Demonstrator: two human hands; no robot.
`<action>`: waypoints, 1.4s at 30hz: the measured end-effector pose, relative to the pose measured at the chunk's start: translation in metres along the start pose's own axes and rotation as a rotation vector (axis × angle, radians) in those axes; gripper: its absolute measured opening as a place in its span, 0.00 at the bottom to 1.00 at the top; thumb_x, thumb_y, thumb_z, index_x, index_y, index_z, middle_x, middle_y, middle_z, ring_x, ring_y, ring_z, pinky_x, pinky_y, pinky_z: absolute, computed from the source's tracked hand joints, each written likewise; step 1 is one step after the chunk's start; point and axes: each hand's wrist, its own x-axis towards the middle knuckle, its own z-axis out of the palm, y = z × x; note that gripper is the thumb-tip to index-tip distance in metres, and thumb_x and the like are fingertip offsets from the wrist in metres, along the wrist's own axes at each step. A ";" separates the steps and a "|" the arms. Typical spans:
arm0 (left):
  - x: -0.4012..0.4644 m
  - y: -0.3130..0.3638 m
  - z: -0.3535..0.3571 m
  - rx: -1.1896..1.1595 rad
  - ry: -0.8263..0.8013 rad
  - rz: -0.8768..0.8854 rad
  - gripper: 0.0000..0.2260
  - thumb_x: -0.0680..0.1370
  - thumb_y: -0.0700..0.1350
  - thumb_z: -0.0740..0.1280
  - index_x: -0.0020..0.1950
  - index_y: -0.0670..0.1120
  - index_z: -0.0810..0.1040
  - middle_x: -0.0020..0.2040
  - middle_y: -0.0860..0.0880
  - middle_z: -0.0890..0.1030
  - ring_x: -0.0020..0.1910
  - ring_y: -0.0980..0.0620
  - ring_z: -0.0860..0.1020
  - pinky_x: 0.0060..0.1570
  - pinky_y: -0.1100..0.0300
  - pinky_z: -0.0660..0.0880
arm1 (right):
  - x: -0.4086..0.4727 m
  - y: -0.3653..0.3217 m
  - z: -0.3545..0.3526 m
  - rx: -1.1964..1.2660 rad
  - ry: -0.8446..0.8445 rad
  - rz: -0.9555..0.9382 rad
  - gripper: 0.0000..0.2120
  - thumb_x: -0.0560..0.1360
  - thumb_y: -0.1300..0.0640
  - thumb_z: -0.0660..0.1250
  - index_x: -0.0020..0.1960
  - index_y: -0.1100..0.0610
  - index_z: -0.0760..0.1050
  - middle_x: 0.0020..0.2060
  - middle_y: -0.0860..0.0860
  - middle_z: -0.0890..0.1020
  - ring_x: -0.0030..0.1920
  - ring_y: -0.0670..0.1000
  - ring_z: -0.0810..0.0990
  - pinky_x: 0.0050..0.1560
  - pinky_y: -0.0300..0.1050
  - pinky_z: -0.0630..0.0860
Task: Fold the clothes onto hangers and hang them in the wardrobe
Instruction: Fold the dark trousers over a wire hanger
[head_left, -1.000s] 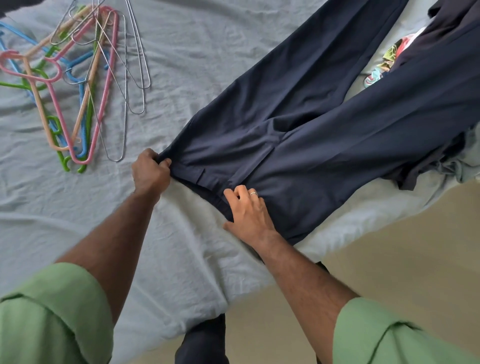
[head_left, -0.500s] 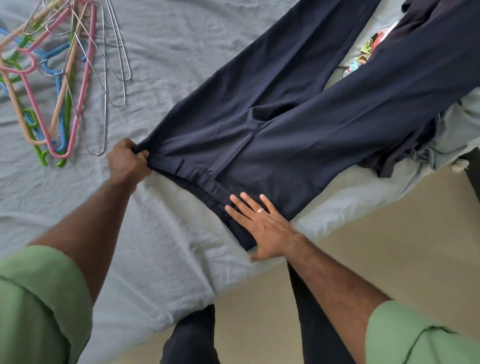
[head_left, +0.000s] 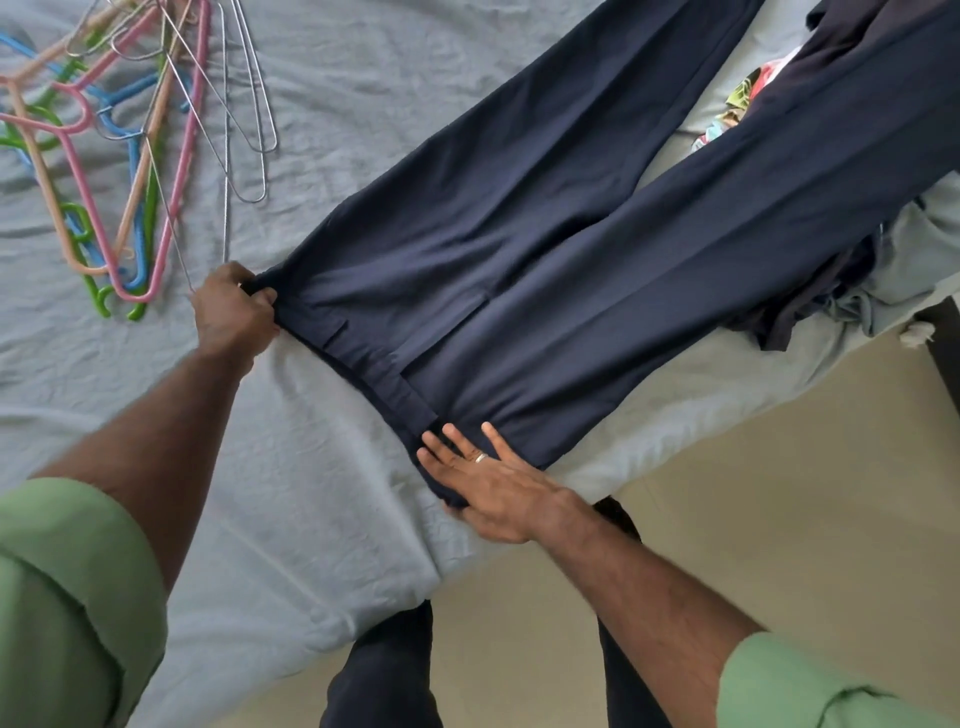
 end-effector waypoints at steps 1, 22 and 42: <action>0.003 -0.006 -0.009 0.025 0.005 0.012 0.03 0.79 0.40 0.67 0.49 0.46 0.74 0.49 0.33 0.81 0.43 0.35 0.83 0.36 0.50 0.78 | 0.007 -0.014 0.003 0.024 -0.004 -0.014 0.32 0.85 0.44 0.51 0.83 0.49 0.39 0.82 0.44 0.39 0.81 0.48 0.35 0.78 0.60 0.35; -0.145 -0.121 -0.040 0.544 -0.282 0.542 0.10 0.76 0.44 0.73 0.41 0.44 0.73 0.40 0.44 0.76 0.37 0.37 0.77 0.35 0.48 0.74 | 0.016 -0.044 0.008 0.078 0.517 -0.112 0.13 0.74 0.56 0.63 0.56 0.57 0.81 0.53 0.52 0.85 0.55 0.55 0.82 0.56 0.54 0.77; -0.206 0.062 0.089 0.689 -0.509 0.543 0.12 0.80 0.57 0.65 0.54 0.50 0.75 0.55 0.48 0.79 0.55 0.42 0.79 0.53 0.51 0.75 | -0.117 0.167 -0.111 0.284 0.677 0.523 0.24 0.76 0.66 0.67 0.71 0.57 0.73 0.74 0.53 0.72 0.75 0.54 0.69 0.69 0.53 0.67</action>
